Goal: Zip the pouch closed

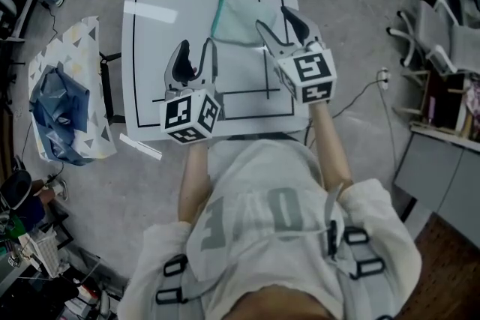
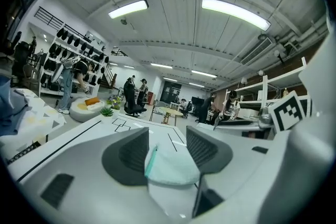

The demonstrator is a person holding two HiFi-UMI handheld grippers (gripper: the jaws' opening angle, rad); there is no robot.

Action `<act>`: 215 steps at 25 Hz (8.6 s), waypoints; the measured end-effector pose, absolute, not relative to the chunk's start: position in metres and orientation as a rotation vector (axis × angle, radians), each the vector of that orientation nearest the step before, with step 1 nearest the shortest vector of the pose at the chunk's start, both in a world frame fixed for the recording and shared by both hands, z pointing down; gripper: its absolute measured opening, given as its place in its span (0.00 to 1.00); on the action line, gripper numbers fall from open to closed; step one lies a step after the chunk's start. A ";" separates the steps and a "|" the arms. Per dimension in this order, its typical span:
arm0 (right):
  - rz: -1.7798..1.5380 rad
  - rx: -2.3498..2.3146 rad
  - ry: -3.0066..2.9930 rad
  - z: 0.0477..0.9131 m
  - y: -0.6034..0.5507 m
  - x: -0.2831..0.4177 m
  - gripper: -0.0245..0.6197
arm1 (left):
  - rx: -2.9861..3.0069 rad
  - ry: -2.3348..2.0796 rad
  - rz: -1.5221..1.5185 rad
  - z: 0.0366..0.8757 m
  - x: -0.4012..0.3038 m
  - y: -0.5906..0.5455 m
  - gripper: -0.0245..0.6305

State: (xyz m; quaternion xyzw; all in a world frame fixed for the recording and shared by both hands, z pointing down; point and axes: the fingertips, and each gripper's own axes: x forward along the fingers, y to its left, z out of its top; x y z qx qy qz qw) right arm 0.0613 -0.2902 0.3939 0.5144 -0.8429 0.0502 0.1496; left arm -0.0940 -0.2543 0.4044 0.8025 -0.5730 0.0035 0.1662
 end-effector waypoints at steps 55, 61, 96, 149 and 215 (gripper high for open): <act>-0.258 0.500 -2.084 0.548 -0.474 -0.023 0.05 | 1.990 -1.782 0.131 0.460 -0.151 -0.321 0.35; -0.378 0.700 -2.151 0.479 -0.449 -0.024 0.05 | 2.040 -1.791 0.043 0.429 -0.149 -0.319 0.35; -0.515 1.244 -2.378 0.347 -0.243 -0.022 0.05 | 2.035 -1.401 -0.488 0.348 -0.103 -0.226 0.35; -0.468 1.183 -2.398 0.361 -0.212 -0.030 0.05 | 1.405 -0.638 -0.943 0.378 -0.062 -0.224 0.05; 0.057 1.373 -2.459 0.412 -0.239 0.022 0.05 | 1.494 -1.217 -0.863 0.433 -0.180 -0.215 0.09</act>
